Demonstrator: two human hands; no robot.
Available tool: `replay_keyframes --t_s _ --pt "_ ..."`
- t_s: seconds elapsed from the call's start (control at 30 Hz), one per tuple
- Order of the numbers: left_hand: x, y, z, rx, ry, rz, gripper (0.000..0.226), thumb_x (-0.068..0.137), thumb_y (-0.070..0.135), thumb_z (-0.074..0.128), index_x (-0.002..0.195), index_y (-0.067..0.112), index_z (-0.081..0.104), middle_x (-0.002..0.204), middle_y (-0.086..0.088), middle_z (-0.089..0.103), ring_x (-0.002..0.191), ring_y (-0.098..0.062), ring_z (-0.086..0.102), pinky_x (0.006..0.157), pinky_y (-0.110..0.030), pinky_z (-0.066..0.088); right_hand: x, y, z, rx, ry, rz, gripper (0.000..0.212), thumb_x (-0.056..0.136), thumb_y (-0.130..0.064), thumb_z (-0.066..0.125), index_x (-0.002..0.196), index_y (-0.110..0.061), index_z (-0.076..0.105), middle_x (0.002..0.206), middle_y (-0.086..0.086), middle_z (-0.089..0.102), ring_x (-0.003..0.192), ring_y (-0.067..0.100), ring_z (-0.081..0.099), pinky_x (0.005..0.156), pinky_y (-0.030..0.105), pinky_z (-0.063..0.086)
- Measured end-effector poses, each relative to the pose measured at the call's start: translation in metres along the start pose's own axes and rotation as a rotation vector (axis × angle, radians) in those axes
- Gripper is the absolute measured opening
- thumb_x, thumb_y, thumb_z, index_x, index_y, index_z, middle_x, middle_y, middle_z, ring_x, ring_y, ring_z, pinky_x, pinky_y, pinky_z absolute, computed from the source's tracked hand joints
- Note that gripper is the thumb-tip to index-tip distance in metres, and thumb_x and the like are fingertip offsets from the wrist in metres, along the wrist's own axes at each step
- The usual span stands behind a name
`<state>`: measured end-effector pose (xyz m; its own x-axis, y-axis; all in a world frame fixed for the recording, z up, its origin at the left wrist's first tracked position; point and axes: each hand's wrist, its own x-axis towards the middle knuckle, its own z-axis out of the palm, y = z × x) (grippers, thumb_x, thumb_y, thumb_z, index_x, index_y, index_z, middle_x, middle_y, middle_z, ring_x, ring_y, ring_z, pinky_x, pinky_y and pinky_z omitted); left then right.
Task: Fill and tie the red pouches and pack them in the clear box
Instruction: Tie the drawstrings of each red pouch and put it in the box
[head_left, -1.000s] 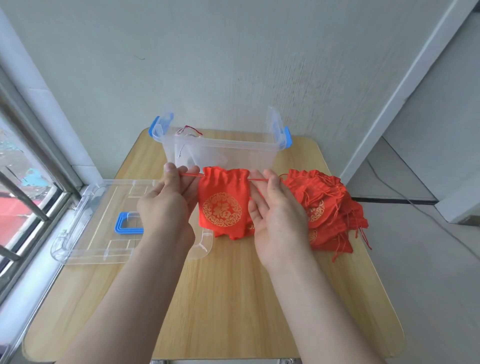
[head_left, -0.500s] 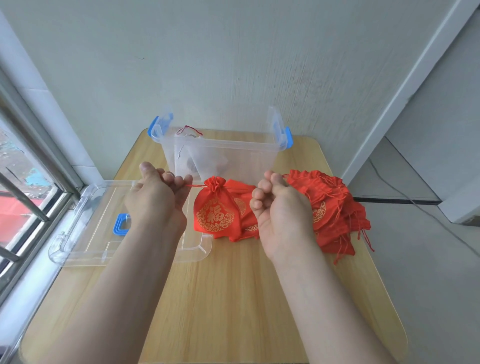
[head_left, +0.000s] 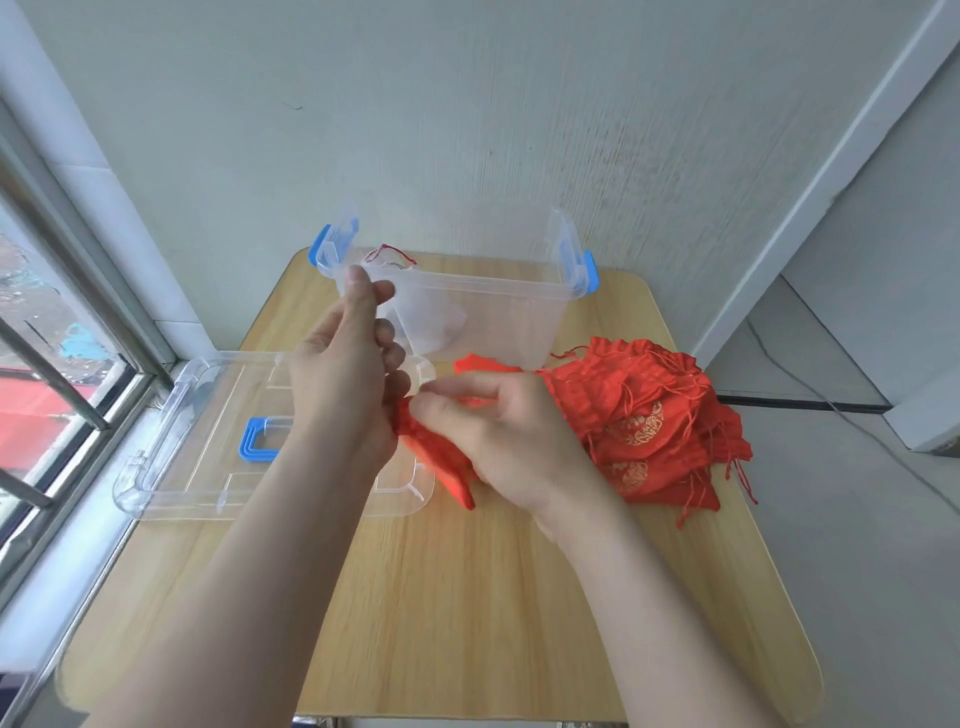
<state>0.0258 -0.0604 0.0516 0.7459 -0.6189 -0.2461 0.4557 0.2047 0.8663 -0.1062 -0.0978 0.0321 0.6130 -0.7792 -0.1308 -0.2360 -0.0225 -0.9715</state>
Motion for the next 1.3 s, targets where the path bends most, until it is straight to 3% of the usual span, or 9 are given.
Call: replay_keyframes --t_s 0.17,0.27,0.37,0.43,0.53,0.73,0.97,1.13,1.3 --pt "0.000 0.005 -0.003 0.182 -0.173 -0.051 0.043 0.099 0.060 0.064 0.108 0.022 0.081 0.066 0.009 0.048 0.052 -0.009 0.033 0.049 -0.022 0.031 -0.004 -0.010 0.005 -0.075 -0.091 -0.071 0.025 0.095 -0.041 0.076 0.088 -0.018 0.083 0.073 0.018 0.074 0.062 0.019 0.059 0.064 0.035 0.045" --pt "0.000 0.007 -0.003 0.211 -0.300 -0.151 0.053 0.105 0.060 0.047 0.115 0.020 0.081 0.073 0.006 0.062 0.058 -0.010 0.035 0.059 -0.026 0.034 0.001 -0.010 0.010 -0.099 -0.022 -0.108 0.039 0.093 -0.050 0.077 0.077 -0.014 0.080 0.074 0.021 0.074 0.065 0.038 0.065 0.064 0.046 0.051" --pt "-0.004 0.009 -0.001 0.200 -0.378 -0.174 0.051 0.102 0.033 0.032 0.125 0.018 0.075 0.091 -0.003 0.075 0.068 -0.015 0.033 0.064 -0.033 0.034 0.007 -0.007 0.011 -0.109 0.028 -0.075 0.036 0.088 -0.046 0.082 0.074 -0.013 0.078 0.073 0.010 0.078 0.074 0.032 0.075 0.076 0.046 0.059" --pt "-0.007 0.010 -0.002 0.224 -0.405 -0.107 0.053 0.095 0.014 0.031 0.131 0.017 0.070 0.098 -0.008 0.078 0.071 -0.017 0.033 0.065 -0.031 0.038 0.009 -0.007 0.006 -0.101 0.017 -0.059 0.026 0.088 -0.034 0.083 0.074 -0.013 0.079 0.072 0.003 0.079 0.071 0.017 0.076 0.072 0.031 0.059" --pt "-0.008 0.009 -0.003 0.238 -0.430 0.017 0.060 0.089 -0.010 0.036 0.134 0.015 0.067 0.101 -0.014 0.079 0.072 -0.020 0.039 0.065 -0.031 0.046 0.009 -0.012 0.001 -0.079 -0.013 -0.058 0.017 0.090 -0.018 0.076 0.076 -0.009 0.079 0.072 0.003 0.079 0.068 0.018 0.073 0.063 0.023 0.054" --pt "-0.002 0.004 -0.004 0.280 -0.317 0.090 0.039 0.105 0.010 0.050 0.140 0.026 0.059 0.126 -0.002 0.075 0.112 -0.019 0.074 0.104 -0.040 0.056 0.012 -0.015 -0.005 0.092 0.083 -0.137 0.023 0.105 -0.016 0.061 0.096 0.001 0.072 0.053 -0.007 0.058 0.039 0.004 0.046 0.038 0.019 0.035" --pt "-0.003 -0.003 -0.011 0.569 -0.369 0.160 0.035 0.085 0.022 0.067 0.120 0.024 0.064 0.106 -0.003 0.079 0.090 -0.024 0.074 0.095 -0.054 0.059 0.018 -0.007 -0.003 0.013 0.146 -0.229 0.024 0.109 -0.021 0.051 0.096 -0.006 0.064 0.053 -0.008 0.054 0.047 0.008 0.048 0.055 0.033 0.040" --pt "-0.006 0.004 -0.011 0.645 -0.503 0.232 0.043 0.090 -0.011 0.057 0.118 0.019 0.070 0.106 -0.001 0.080 0.091 -0.014 0.074 0.082 -0.033 0.056 0.016 -0.013 -0.008 0.141 0.106 -0.145 0.029 0.108 -0.013 0.049 0.081 -0.018 0.054 0.046 -0.017 0.046 0.041 0.002 0.039 0.048 0.028 0.031" --pt "-0.007 0.001 -0.010 0.721 -0.480 0.213 0.028 0.089 -0.004 0.061 0.105 0.015 0.072 0.089 -0.001 0.080 0.085 -0.015 0.074 0.083 -0.037 0.059 0.017 -0.012 -0.011 0.185 0.127 -0.192 0.012 0.106 -0.009 0.053 0.097 -0.008 0.060 0.049 -0.015 0.048 0.043 0.003 0.040 0.045 0.023 0.033"
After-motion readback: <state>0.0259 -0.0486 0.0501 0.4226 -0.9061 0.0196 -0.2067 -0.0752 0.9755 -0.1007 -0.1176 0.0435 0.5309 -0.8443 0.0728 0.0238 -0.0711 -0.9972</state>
